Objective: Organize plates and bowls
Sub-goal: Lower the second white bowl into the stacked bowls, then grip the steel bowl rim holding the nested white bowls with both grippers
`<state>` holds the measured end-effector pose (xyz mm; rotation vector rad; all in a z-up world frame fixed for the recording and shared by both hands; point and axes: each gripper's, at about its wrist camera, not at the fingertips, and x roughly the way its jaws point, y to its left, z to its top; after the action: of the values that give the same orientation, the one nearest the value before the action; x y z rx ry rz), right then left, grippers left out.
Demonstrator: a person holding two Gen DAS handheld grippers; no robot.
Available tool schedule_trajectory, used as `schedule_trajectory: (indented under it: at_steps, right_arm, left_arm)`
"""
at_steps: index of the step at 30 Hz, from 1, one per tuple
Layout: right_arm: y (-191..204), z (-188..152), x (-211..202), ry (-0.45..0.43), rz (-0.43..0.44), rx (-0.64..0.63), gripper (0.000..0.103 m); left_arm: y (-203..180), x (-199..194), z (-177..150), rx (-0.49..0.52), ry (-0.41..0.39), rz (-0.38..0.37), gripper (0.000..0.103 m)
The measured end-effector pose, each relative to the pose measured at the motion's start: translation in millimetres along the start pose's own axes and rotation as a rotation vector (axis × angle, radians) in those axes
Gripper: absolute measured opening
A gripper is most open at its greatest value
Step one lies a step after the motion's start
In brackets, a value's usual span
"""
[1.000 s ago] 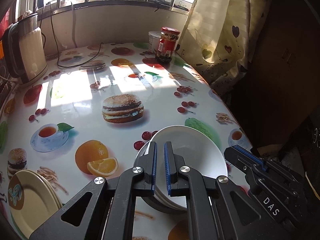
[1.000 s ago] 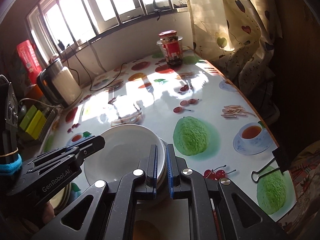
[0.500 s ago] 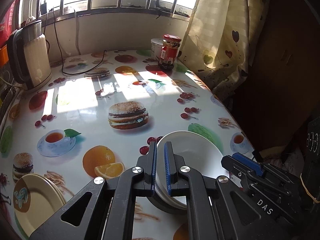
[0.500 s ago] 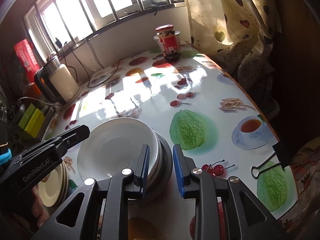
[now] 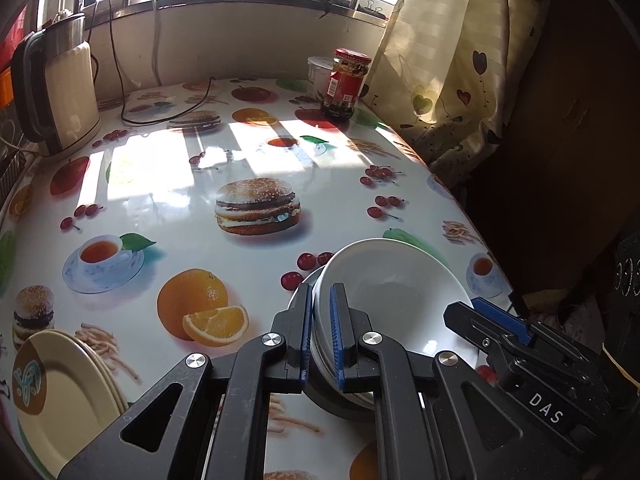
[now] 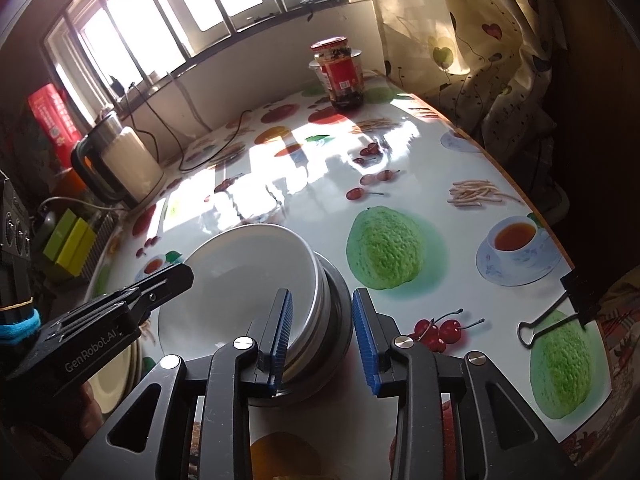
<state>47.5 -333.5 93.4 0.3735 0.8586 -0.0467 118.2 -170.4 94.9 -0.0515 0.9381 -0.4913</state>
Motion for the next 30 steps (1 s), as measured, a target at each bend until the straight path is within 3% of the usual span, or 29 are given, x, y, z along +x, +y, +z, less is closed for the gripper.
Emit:
schedule_trajectory:
  at_steps: [4,9,22,30]
  right_arm:
    - [1.8,-0.6,0.9,0.001,0.014,-0.009,0.03]
    - [6.4,-0.2,-0.3,-0.014,0.022,-0.027,0.016]
    - [5.9,2.5,-10.1,-0.077,0.035,-0.033,0.014]
    - [2.6,0.3,-6.3,-0.061,0.029,-0.022,0.014]
  left_arm:
    - [0.6,3.6,-1.7,0.0,0.01,0.0,0.009]
    - [-0.2,3.4,-2.2,0.005,0.004,0.002,0.009]
    - [-0.2,2.4,-3.0,0.015,-0.011,0.003,0.009]
    - [-4.2,3.9,-2.5,0.02,-0.011,0.008,0.009]
